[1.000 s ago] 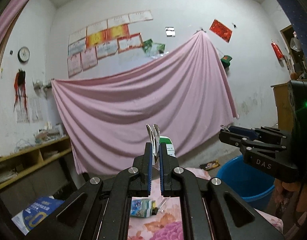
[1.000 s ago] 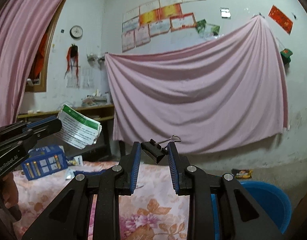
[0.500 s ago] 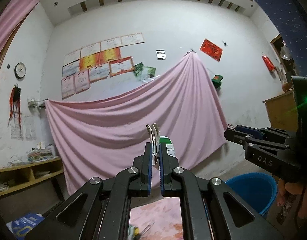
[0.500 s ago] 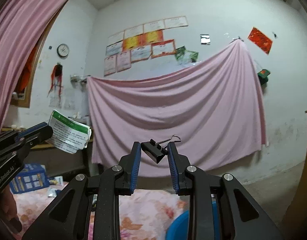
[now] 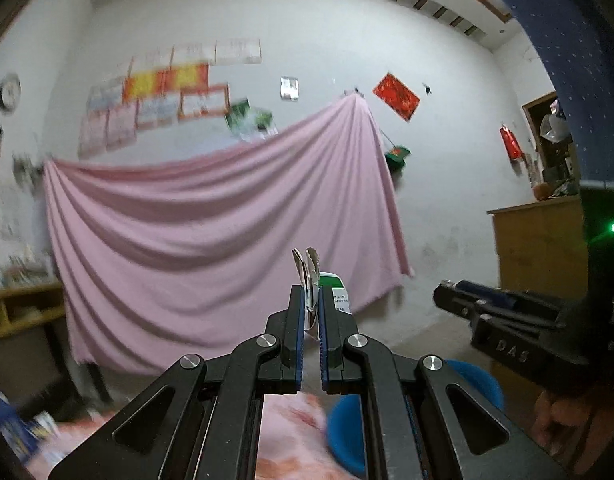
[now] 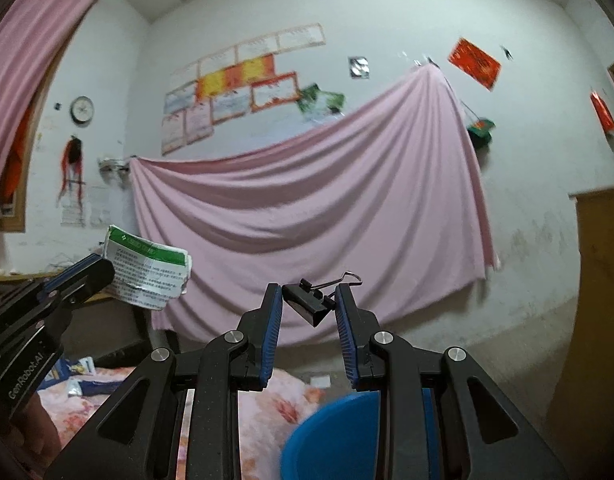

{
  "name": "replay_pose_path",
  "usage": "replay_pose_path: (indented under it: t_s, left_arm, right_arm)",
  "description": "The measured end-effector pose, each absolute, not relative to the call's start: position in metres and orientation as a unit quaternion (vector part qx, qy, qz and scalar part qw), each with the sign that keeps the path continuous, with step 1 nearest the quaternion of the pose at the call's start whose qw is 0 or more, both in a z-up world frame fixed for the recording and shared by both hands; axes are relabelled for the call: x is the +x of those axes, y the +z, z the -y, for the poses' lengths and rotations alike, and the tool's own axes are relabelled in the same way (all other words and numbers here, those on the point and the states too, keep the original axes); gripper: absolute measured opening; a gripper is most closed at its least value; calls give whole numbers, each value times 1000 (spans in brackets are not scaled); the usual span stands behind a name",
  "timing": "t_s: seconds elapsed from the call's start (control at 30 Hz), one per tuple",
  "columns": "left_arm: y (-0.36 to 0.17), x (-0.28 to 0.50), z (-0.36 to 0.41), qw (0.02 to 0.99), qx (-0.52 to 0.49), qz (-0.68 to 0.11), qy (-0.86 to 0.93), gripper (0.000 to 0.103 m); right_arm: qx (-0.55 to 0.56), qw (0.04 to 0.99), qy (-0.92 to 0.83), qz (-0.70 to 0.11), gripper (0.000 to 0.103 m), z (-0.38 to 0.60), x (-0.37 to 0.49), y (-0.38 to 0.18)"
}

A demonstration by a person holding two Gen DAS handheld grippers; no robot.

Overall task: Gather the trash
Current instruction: 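Carry the packet and binder clip over the blue basin with both tools, then open both tools to drop the packet and clip into the basin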

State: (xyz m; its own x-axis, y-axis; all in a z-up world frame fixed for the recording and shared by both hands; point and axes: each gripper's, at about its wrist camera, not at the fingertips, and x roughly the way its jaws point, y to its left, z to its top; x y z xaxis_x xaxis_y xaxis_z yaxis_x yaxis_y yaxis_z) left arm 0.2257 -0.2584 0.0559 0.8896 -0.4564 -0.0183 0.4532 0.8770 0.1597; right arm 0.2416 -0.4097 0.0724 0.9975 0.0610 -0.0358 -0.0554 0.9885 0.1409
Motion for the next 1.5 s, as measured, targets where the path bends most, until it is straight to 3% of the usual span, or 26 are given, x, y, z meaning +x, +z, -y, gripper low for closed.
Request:
replay_pose_path:
  t_s: [0.53, 1.1, 1.4, 1.5]
  left_arm:
    - [56, 307, 276, 918, -53, -252, -301, 4]
    - [54, 332, 287, 887, -68, -332, -313, 8]
    - [48, 327, 283, 897, -57, -319, -301, 9]
    - [52, 323, 275, 905, -53, -305, -292, 15]
  right_arm:
    - [126, 975, -18, -183, 25, 442, 280, 34]
    - [148, 960, -29, -235, 25, 451, 289, 26]
    - [150, 959, -27, -239, 26, 452, 291, 26]
    - [144, 961, -29, -234, 26, 450, 290, 28]
